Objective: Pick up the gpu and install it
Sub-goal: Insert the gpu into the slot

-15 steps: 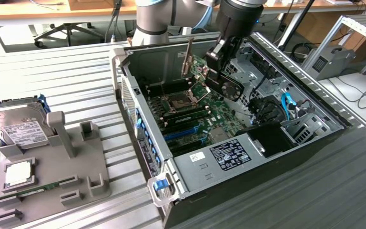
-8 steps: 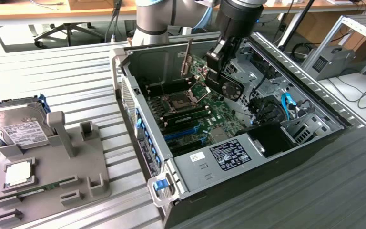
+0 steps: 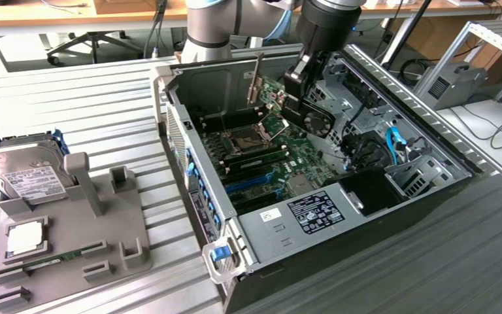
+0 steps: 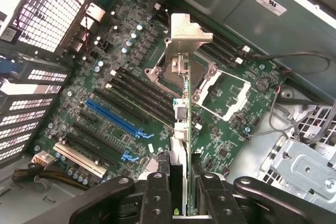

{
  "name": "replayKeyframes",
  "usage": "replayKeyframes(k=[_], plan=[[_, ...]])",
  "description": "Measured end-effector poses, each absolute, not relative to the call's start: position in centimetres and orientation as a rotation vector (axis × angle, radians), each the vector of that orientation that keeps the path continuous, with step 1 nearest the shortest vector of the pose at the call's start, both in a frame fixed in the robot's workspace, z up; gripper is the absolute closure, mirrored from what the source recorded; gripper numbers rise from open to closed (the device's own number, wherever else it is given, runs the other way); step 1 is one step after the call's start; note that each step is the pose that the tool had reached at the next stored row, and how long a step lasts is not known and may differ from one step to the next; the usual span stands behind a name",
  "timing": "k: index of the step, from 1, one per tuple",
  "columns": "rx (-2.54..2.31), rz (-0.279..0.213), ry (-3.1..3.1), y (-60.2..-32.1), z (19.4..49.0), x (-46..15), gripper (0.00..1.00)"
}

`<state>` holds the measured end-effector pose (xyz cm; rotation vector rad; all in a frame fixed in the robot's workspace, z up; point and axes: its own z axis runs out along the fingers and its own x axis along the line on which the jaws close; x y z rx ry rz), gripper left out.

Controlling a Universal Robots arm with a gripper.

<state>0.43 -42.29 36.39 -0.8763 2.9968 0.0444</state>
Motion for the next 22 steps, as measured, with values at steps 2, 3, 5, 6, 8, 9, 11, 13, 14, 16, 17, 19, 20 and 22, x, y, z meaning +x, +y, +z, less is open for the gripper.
replayKeyframes(k=[2,3,5,6,8,9,11,13,14,16,17,19,20,22], plan=[[-0.882,0.044,2.995,-42.29,36.40,0.42,0.74],[-0.886,0.044,2.994,-42.29,36.39,0.43,0.74],[-0.893,0.045,2.992,-42.29,36.39,0.43,0.74],[-0.897,0.045,2.991,-42.29,36.39,0.43,0.74],[-0.904,0.045,2.989,-42.29,36.39,0.43,0.74],[-0.909,0.045,2.987,-42.29,36.39,0.42,0.74],[-0.916,0.045,2.985,-42.29,36.39,0.42,0.74],[-0.924,0.045,2.983,-42.29,36.39,0.43,0.74],[-0.927,0.045,2.982,-42.29,36.39,0.43,0.74],[-0.934,0.045,2.980,-42.29,36.39,0.43,0.74],[-0.937,0.045,2.979,-42.29,36.39,0.43,0.74],[-0.944,0.045,2.977,-42.29,36.39,0.43,0.74],[-0.948,0.045,2.976,-42.29,36.39,0.42,0.74],[-0.957,0.045,2.973,-42.29,36.39,0.42,0.74]])
